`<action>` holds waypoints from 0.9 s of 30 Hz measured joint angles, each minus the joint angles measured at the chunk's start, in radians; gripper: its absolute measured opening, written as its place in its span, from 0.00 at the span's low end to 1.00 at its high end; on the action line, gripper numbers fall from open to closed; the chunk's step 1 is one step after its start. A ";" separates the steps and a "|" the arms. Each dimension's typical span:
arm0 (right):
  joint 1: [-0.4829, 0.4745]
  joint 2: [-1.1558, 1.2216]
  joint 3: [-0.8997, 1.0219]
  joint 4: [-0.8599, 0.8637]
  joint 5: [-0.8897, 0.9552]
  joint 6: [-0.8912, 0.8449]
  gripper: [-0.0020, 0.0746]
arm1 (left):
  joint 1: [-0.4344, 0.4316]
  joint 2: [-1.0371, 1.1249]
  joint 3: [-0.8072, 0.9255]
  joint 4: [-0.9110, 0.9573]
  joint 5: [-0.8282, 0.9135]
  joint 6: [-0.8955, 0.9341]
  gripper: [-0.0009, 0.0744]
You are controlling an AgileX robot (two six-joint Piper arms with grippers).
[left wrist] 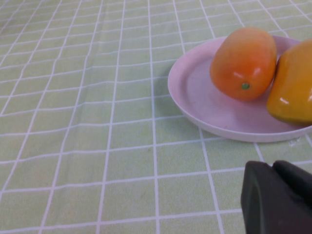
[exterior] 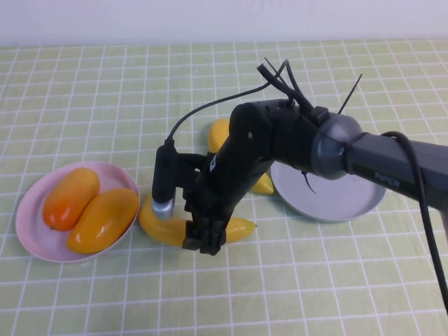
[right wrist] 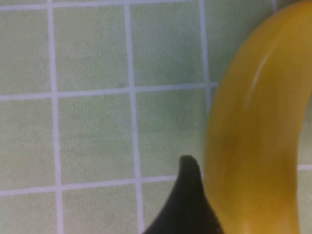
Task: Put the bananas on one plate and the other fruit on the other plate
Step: Put another type of fruit in the right plate
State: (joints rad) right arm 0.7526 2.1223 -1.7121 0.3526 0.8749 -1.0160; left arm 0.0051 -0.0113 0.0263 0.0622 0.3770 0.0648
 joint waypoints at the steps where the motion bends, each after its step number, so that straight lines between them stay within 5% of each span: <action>1: 0.000 0.004 0.000 -0.009 -0.001 0.000 0.66 | 0.000 0.000 0.000 0.000 0.000 0.000 0.01; 10: 0.000 0.052 0.000 -0.039 -0.011 0.000 0.65 | 0.000 0.000 0.000 0.000 0.000 0.000 0.01; 16: 0.000 0.056 -0.002 -0.042 -0.028 0.004 0.45 | 0.000 0.000 0.000 0.000 0.000 0.000 0.01; 27: -0.002 0.015 -0.109 -0.201 0.188 0.296 0.44 | 0.000 0.000 0.000 0.000 0.000 0.000 0.01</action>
State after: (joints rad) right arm 0.7507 2.1375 -1.8208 0.1516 1.0633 -0.7198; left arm 0.0051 -0.0113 0.0263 0.0622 0.3770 0.0648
